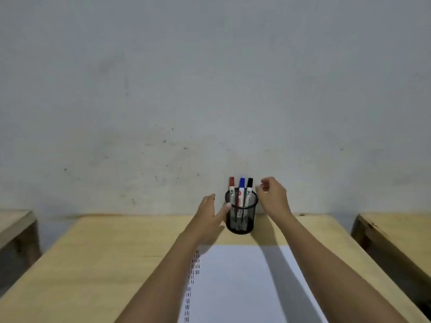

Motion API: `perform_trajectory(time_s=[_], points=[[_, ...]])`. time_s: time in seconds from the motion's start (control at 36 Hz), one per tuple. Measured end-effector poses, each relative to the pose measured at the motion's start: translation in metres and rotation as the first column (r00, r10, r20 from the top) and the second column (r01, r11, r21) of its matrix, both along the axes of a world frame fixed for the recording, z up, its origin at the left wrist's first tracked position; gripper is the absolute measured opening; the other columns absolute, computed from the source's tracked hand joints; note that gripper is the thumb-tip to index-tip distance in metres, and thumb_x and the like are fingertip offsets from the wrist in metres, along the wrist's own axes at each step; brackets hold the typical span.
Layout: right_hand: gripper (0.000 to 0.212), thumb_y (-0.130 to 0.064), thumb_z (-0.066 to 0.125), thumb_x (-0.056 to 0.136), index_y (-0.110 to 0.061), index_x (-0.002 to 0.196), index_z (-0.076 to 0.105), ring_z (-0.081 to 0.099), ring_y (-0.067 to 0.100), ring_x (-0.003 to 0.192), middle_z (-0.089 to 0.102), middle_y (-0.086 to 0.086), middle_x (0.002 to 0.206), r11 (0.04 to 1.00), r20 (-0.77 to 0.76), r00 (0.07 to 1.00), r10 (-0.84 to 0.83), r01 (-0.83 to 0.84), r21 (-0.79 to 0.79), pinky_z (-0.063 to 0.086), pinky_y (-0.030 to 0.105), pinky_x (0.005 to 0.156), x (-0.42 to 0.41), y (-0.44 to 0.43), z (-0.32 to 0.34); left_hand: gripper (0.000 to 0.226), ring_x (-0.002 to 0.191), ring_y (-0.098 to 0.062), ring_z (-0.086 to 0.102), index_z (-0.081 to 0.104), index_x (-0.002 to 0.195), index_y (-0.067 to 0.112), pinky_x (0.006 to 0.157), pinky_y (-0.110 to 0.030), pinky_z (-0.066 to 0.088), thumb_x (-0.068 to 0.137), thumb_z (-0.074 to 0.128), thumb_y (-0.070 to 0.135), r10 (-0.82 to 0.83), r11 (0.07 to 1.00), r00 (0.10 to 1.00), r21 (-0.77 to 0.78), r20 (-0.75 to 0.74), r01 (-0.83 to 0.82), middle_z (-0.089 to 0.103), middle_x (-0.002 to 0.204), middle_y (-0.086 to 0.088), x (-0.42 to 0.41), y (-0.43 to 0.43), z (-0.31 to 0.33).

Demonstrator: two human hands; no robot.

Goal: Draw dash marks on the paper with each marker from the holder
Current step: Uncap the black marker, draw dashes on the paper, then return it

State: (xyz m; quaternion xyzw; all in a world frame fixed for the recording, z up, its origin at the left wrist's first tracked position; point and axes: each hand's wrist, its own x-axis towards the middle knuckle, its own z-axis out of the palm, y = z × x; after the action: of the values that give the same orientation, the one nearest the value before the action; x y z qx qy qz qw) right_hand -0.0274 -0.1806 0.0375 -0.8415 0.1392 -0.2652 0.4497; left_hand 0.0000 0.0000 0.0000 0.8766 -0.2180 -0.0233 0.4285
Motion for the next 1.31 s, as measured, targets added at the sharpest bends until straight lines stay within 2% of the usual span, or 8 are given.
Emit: perform_trajectory(time_s=[0.08,0.14,0.28,0.44,0.78,0.89,1.06,1.31], points=[[0.036,-0.017,0.058,0.088,-0.001,0.120,0.054,0.055,0.022,0.102,0.060,0.015,0.118,0.995,-0.094,0.995,0.022,-0.012,0.104,0.042,0.026,0.085,0.003,0.005,-0.008,0.087,0.140,-0.019,0.026,0.012,0.147,0.010,0.113,-0.034,0.028,0.085,0.053,0.054,-0.018,0.997,0.996,-0.079,-0.092,0.011,0.020,0.154,-0.003,-0.007,-0.010,-0.012],[0.035,-0.017,0.059,0.088,-0.002,0.120,0.056,0.057,0.022,0.103,0.062,0.013,0.120,0.988,-0.120,0.992,0.039,-0.020,0.151,0.041,0.025,0.084,0.006,0.008,-0.014,0.078,0.132,-0.012,0.034,0.024,0.143,0.011,0.097,-0.012,0.034,0.083,0.063,0.042,-0.028,0.989,0.992,-0.149,-0.121,0.010,0.033,0.138,0.004,-0.014,-0.018,-0.014],[0.024,-0.013,0.062,0.083,-0.008,0.107,0.062,0.057,0.017,0.090,0.066,0.007,0.106,0.981,-0.083,0.996,0.045,-0.028,0.190,0.044,0.025,0.079,0.015,0.013,-0.018,0.054,0.085,0.010,0.059,0.044,0.127,0.005,0.063,-0.001,0.044,0.079,0.067,-0.001,-0.112,0.908,0.984,-0.415,-0.135,0.046,0.057,0.105,0.004,-0.012,-0.037,-0.023],[0.019,-0.008,0.065,0.081,-0.007,0.101,0.066,0.057,0.013,0.083,0.062,0.000,0.090,0.978,-0.007,1.000,0.003,-0.001,0.209,0.039,-0.002,0.054,0.020,0.013,-0.021,0.057,0.106,-0.011,0.056,0.046,0.125,0.017,0.070,-0.003,0.044,0.075,0.073,0.013,-0.004,0.914,0.994,-0.403,-0.106,-0.039,0.055,0.120,-0.006,-0.004,-0.048,-0.033],[0.013,-0.008,0.072,0.075,-0.014,0.085,0.065,0.058,0.014,0.083,0.064,0.002,0.085,0.962,0.116,0.992,-0.046,0.013,0.274,0.044,0.021,0.075,0.016,0.010,-0.014,0.058,0.098,-0.005,0.051,0.045,0.127,0.010,0.061,0.005,0.038,0.076,0.074,0.010,0.014,0.919,0.995,-0.391,-0.095,-0.050,0.048,0.120,-0.007,0.002,-0.048,-0.038],[0.015,-0.010,0.072,0.076,-0.015,0.087,0.064,0.059,0.014,0.081,0.064,0.004,0.084,0.953,0.179,0.984,-0.021,-0.034,0.300,0.043,0.014,0.069,0.011,0.010,-0.002,0.053,0.084,-0.001,0.045,0.049,0.121,0.004,0.056,0.006,0.036,0.076,0.075,0.013,0.044,0.935,0.995,-0.347,-0.090,-0.073,0.038,0.109,-0.004,0.000,-0.048,-0.034],[0.015,-0.015,0.065,0.084,-0.013,0.100,0.065,0.060,0.012,0.091,0.064,-0.004,0.093,0.956,0.290,0.957,0.024,-0.106,0.272,0.045,0.016,0.076,-0.001,0.016,0.027,0.052,0.103,-0.022,0.055,0.055,0.116,0.007,0.085,-0.026,0.045,0.073,0.076,0.027,0.110,0.973,0.990,-0.195,-0.090,-0.125,0.049,0.111,-0.008,0.001,-0.044,-0.026],[0.029,-0.006,0.060,0.087,-0.009,0.116,0.066,0.057,-0.007,0.079,0.063,0.003,0.096,0.977,0.367,0.909,0.197,-0.212,0.001,0.042,0.002,0.074,-0.027,0.030,0.051,0.042,0.113,-0.020,0.052,0.050,0.127,0.003,0.092,-0.030,0.044,0.088,0.058,0.017,0.220,0.917,0.975,-0.334,-0.032,-0.218,0.051,0.129,-0.011,-0.009,-0.011,0.014]])
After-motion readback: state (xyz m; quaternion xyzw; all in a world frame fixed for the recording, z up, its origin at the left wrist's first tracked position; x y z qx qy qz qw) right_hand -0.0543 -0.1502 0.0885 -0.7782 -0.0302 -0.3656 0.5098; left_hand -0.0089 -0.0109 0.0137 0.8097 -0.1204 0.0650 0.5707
